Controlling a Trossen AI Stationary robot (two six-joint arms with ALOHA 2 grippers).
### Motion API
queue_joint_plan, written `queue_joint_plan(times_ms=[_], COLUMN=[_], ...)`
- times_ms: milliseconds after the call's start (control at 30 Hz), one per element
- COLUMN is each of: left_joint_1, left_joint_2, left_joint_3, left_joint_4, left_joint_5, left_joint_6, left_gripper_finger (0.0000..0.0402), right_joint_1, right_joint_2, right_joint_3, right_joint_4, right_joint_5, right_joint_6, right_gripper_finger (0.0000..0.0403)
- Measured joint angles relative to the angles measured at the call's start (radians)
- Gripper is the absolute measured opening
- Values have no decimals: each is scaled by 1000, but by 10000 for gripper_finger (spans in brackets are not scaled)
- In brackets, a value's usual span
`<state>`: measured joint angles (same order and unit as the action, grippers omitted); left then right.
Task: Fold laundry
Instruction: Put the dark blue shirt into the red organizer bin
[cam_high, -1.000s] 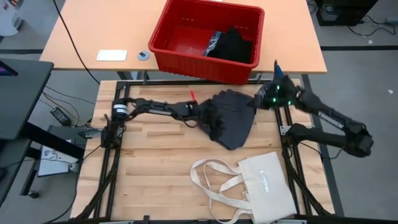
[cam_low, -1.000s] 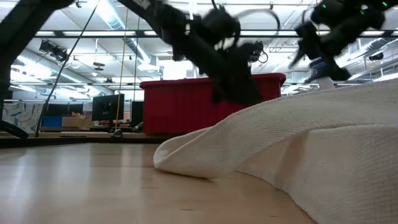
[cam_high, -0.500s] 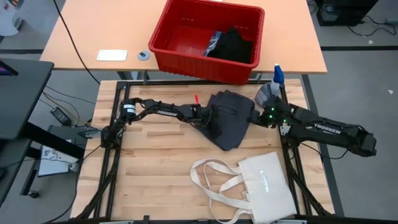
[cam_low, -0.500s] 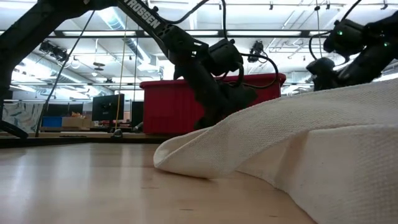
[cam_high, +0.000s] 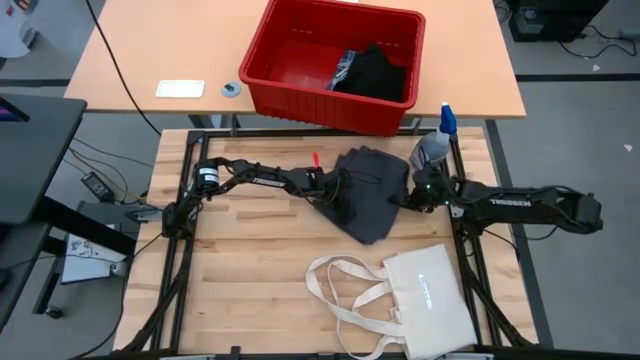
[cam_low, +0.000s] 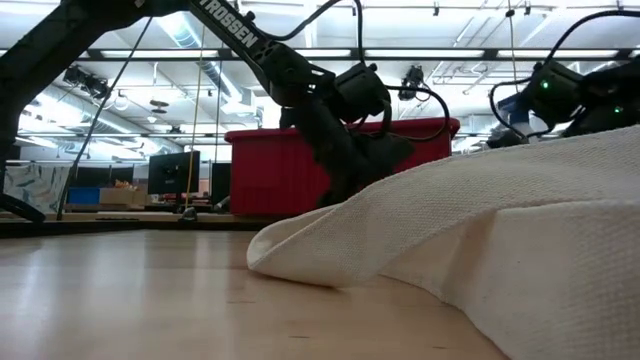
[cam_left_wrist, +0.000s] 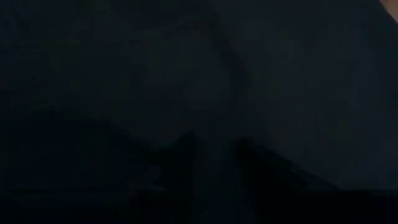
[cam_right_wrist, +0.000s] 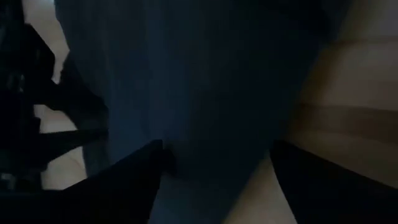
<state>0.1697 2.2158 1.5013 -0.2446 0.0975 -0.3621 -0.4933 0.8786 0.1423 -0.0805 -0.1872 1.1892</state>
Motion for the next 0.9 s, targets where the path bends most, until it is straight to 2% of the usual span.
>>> queue_joint_plan(times_ms=[233, 600, 767, 900], left_joint_1=[-4, -19, -34, -35], left_joint_2=[1, 4, 7, -9], left_joint_3=[-3, -5, -6, -7], left_joint_4=[14, 82, 152, 142], left_joint_5=[65, 98, 102, 107], left_joint_6=[11, 13, 31, 30], left_gripper_finger=[144, 144, 144, 144], right_joint_1=[51, 86, 103, 106], right_joint_2=[55, 260, 371, 444], right_joint_3=[2, 31, 99, 151], right_joint_4=[62, 307, 348, 350], right_joint_5=[99, 176, 176, 128], right_joint_6=[94, 112, 67, 9], right_gripper_finger=[338, 315, 255, 160])
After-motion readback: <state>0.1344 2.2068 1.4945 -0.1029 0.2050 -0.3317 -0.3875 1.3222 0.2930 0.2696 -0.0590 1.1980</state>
